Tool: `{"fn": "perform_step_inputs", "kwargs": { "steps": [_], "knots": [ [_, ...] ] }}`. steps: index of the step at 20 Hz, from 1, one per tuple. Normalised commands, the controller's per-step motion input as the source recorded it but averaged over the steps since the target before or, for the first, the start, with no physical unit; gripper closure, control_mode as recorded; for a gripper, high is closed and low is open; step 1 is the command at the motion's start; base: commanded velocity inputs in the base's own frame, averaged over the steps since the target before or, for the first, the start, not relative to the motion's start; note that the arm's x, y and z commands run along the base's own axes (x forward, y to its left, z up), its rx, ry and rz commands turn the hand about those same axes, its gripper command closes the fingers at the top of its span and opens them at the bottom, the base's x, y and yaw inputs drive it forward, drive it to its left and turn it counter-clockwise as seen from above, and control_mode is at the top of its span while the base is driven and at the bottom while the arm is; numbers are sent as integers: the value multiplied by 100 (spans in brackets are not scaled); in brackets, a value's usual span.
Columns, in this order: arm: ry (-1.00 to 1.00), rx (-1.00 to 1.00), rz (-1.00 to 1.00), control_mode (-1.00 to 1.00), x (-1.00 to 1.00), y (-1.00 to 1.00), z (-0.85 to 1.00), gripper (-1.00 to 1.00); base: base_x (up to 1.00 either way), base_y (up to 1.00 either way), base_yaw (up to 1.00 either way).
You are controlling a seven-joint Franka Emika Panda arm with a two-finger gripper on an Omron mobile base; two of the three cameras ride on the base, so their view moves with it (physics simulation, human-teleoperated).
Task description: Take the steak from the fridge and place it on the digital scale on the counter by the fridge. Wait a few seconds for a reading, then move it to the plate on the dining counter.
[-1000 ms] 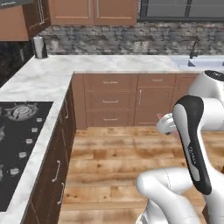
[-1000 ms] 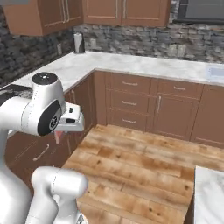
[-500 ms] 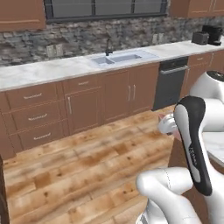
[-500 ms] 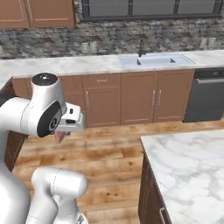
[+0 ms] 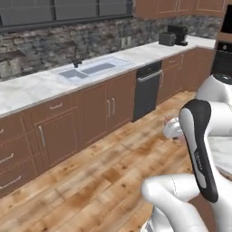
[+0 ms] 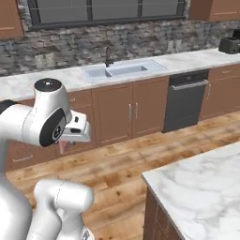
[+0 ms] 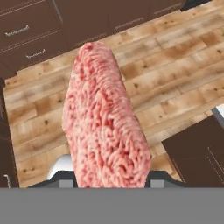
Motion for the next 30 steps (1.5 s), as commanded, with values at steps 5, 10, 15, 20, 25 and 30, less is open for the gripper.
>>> {"fn": "perform_step_inputs", "kwargs": {
  "steps": [5,10,15,20,25,30],
  "knots": [
    [0,0,0,100,0,0,0,100,11,12,-88],
    [0,0,0,100,0,0,0,100,0,16,-94],
    [0,0,0,100,0,0,0,100,8,18,-88],
    [0,0,0,100,0,0,0,100,14,2,-78],
    [0,0,0,100,0,0,0,100,30,0,-61],
    [0,0,0,100,0,0,0,100,-7,56,-44]
  ]
}}
